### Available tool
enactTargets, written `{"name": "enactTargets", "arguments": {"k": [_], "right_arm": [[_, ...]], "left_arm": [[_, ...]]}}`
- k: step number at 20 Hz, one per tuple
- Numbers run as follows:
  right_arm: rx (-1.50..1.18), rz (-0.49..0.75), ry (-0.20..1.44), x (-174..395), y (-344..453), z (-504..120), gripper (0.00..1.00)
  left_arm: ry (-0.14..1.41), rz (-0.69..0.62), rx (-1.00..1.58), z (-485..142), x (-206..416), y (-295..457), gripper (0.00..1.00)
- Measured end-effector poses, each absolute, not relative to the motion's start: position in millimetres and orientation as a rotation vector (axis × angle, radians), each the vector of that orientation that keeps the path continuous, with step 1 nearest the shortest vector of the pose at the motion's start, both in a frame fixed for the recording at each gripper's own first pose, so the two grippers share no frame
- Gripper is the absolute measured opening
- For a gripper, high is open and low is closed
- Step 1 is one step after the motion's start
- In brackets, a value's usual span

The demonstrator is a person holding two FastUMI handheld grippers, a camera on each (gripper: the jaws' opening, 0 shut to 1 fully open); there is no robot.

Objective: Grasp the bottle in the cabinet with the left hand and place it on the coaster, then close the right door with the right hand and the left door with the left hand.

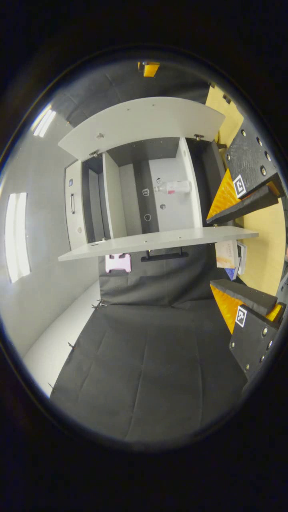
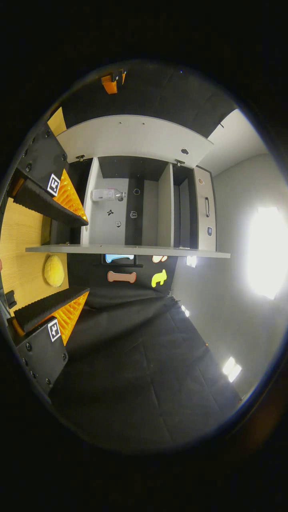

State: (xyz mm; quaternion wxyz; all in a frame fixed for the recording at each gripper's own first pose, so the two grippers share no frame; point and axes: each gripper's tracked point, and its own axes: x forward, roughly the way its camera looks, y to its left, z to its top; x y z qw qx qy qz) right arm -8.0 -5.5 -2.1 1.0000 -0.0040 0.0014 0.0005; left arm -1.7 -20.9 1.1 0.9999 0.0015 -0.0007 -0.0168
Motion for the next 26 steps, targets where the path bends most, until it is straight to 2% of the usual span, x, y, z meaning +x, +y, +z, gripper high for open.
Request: {"name": "enactTargets", "arguments": {"k": [4, 5, 6, 9, 10, 11, 12, 13, 14, 15, 19, 20, 21, 24, 25, 26], "right_arm": [[-0.015, 0.01, 0.005, -7.0, -11.0, -6.3, 0.95], [-0.019, 0.012, 0.004, -6.6, -13.4, -7.3, 0.95], [-0.022, 0.016, 0.004, -6.0, -16.4, -8.6, 0.95], [-0.02, 0.027, 0.006, -4.0, -26.8, -14.2, 0.95], [-0.014, 0.033, 0.01, -3.2, -30.0, -17.9, 0.95], [-0.008, 0.044, 0.012, -3.3, -31.6, -21.6, 0.95], [-0.004, 0.051, 0.011, -2.5, -34.8, -25.2, 0.92], [0.0, 0.054, 0.015, -2.5, -37.9, -29.0, 0.95], [0.004, 0.056, 0.021, -3.1, -41.8, -34.4, 0.95], [0.008, 0.055, 0.028, -3.1, -44.7, -38.4, 0.95], [0.006, 0.045, 0.048, 0.3, -57.0, -49.2, 0.95], [0.001, 0.036, 0.052, 2.7, -60.6, -52.5, 0.92], [-0.003, 0.025, 0.052, 5.3, -64.3, -53.9, 0.95], [0.006, -0.009, 0.053, 15.2, -74.0, -55.2, 0.95], [0.01, -0.024, 0.052, 20.0, -76.8, -54.0, 0.92], [0.012, -0.037, 0.05, 24.6, -79.4, -52.9, 0.95]], "left_arm": [[-0.006, -0.036, -0.007, 4.3, 0.4, -32.0, 0.89], [-0.009, -0.038, -0.016, 6.0, 0.9, -36.8, 0.82], [-0.013, -0.044, -0.026, 9.7, 3.4, -43.5, 0.89], [-0.024, -0.07, -0.049, 16.4, 8.2, -69.4, 0.89], [-0.029, -0.081, -0.053, 19.4, 10.5, -80.1, 0.82], [-0.036, -0.092, -0.056, 22.5, 14.1, -89.7, 0.89], [-0.044, -0.108, -0.056, 26.3, 19.0, -101.4, 0.89], [-0.05, -0.123, -0.056, 28.8, 24.3, -114.0, 0.89], [-0.054, -0.142, -0.057, 31.8, 30.7, -125.4, 0.89], [-0.052, -0.162, -0.059, 33.1, 38.1, -137.8, 0.82], [-0.044, -0.23, -0.086, 38.5, 73.6, -178.3, 0.82], [-0.045, -0.245, -0.091, 40.0, 84.5, -186.7, 0.82], [-0.048, -0.259, -0.095, 40.3, 96.2, -196.0, 0.89], [-0.055, -0.302, -0.109, 41.5, 135.9, -219.8, 0.89], [-0.054, -0.317, -0.114, 41.0, 150.4, -227.8, 0.82], [-0.052, -0.331, -0.119, 41.7, 165.3, -235.3, 0.89]]}}
